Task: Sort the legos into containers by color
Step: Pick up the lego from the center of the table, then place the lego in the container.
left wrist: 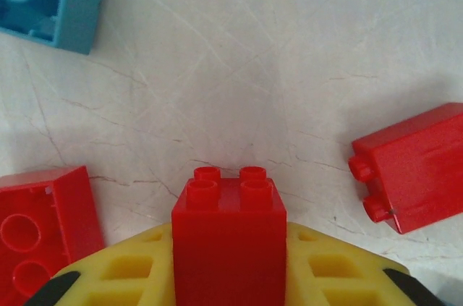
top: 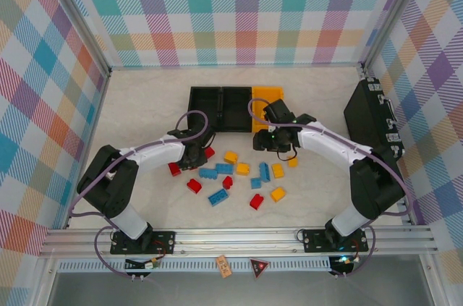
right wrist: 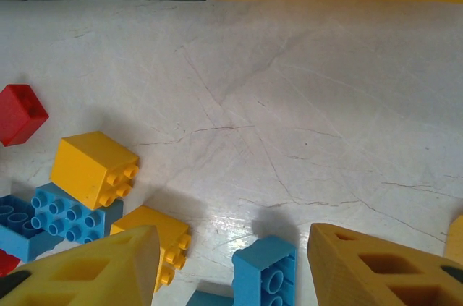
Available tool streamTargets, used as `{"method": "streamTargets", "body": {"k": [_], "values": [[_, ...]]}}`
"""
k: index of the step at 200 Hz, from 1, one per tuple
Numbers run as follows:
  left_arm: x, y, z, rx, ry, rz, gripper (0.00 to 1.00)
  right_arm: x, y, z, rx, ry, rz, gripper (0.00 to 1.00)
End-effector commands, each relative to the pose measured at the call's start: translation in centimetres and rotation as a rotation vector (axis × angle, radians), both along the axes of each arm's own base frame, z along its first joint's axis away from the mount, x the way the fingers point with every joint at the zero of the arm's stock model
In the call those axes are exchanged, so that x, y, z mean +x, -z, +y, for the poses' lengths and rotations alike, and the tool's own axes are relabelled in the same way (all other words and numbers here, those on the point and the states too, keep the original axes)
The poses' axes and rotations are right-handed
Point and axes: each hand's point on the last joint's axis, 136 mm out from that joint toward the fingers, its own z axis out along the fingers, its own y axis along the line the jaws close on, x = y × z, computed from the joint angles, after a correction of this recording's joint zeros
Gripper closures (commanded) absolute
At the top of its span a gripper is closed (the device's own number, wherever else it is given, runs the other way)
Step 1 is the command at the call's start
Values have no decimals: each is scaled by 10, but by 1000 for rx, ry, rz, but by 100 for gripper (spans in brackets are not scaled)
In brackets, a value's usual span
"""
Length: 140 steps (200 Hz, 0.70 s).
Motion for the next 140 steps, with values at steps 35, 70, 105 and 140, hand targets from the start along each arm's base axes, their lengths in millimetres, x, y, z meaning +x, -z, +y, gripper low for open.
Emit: {"method": "streamTargets", "body": {"k": [35,70,105,140], "values": [[25,-43,-25,-74,101,-57,77,-5,-22,15,112,-43,-46,43],[42,-64,-56,-161,172,-75,79,-8,-38,24,190,-73,-80,43],[61,-80,-86,-214,231,-97,80,-8,-49,24,238,-66,-117,43],[84,-88,-112,-250,269,-113,80,-8,-49,16,218,-34,-123,43]]}}
